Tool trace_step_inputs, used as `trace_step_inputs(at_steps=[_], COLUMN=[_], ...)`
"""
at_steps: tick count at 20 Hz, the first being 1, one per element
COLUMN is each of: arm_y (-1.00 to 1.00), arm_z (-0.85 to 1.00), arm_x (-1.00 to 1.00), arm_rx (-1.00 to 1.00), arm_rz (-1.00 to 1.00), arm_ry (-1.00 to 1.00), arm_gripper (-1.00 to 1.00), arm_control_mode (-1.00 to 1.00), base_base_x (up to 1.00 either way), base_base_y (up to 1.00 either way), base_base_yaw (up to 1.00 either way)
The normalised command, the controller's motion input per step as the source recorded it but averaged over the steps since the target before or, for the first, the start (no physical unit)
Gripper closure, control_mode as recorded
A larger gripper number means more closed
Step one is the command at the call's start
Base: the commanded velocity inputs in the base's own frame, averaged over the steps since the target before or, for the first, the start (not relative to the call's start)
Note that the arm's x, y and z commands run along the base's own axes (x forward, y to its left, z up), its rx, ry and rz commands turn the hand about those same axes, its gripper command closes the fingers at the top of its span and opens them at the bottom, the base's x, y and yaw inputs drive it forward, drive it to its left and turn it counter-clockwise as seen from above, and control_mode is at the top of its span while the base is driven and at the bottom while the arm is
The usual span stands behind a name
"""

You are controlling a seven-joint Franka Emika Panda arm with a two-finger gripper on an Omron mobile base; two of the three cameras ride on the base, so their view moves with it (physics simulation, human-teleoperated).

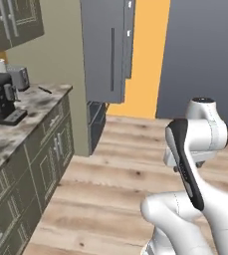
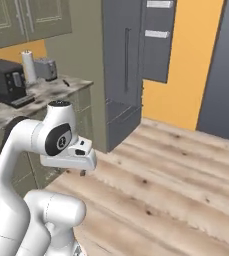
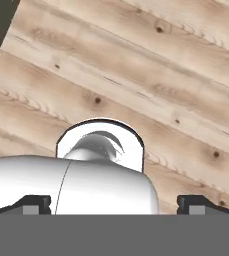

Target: Retrieve the butter from the fridge and place it on a plate on the dining table. Then retrieve the butter knife by the fridge and place it near the plate.

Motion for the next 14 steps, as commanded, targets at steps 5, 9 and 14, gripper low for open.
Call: trace_step_inputs(at_steps=[5, 9, 14], arm_y=[0.0, 0.0, 0.0], arm_z=[0.0, 0.0, 0.0], arm_x=[0.0, 0.0, 0.0], arm_rx=[0.0, 0.0, 0.0], arm_rz=[0.0, 0.0, 0.0], arm_ry=[0.0, 0.0, 0.0], arm_gripper=[-1.0, -1.0, -1.0], arm_control_mode=[1.0, 1.0, 1.0], base_base_x=[1.0, 1.0, 1.0], base_base_y=[0.0, -0.09, -0.1], base_base_yaw=[0.53, 0.59, 0.6])
